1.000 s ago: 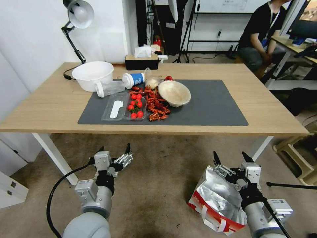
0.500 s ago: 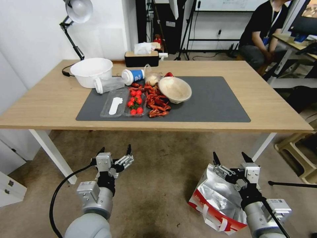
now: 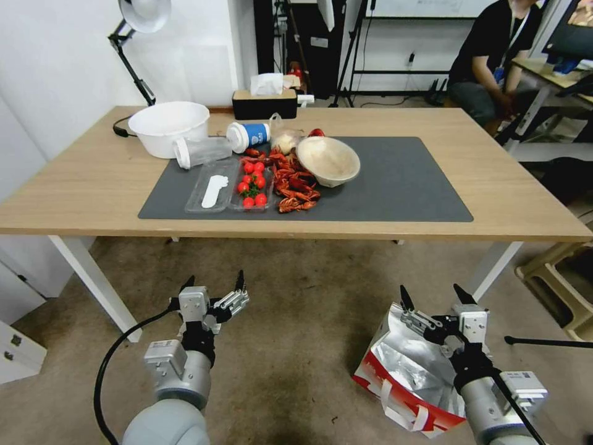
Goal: Pick up the food delivery bag from the floor and place it on the table.
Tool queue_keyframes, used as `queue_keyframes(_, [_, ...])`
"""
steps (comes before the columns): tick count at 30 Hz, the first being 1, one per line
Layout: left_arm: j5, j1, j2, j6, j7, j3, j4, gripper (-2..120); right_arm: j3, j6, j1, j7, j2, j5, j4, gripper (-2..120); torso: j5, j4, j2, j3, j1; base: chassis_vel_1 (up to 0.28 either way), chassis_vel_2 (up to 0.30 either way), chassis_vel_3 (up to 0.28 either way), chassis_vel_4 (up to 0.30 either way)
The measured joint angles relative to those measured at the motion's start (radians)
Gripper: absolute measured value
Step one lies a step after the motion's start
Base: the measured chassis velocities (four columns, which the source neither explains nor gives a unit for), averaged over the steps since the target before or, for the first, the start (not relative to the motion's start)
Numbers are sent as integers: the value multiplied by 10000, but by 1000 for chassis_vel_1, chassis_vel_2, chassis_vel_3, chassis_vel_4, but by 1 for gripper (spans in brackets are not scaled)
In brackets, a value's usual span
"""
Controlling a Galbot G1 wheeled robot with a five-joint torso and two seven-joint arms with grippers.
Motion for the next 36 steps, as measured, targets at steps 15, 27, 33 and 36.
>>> queue_keyframes(15, [294,32,-48,-220,33,-131,152,100,159,-14,-62,-1,-246,189,85,100,0,1,-860,-508,-355,0,0,0,0])
queue_keyframes(27, [359,185,-16,-295,13,-179,116,100,163,-3,-72,27,-176,189,101,100,0,1,-1493,-888,-605,0,0,0,0])
queue_keyframes(33, [359,217,15,-337,-3,-183,86,100,211,-5,-168,14,-199,182,215,100,0,0,-1850,-1104,-745,0,0,0,0])
queue_keyframes(36, [359,218,-4,-342,-7,-180,74,100,222,-6,-186,5,-201,182,228,100,0,0,-2007,-1198,-807,0,0,0,0])
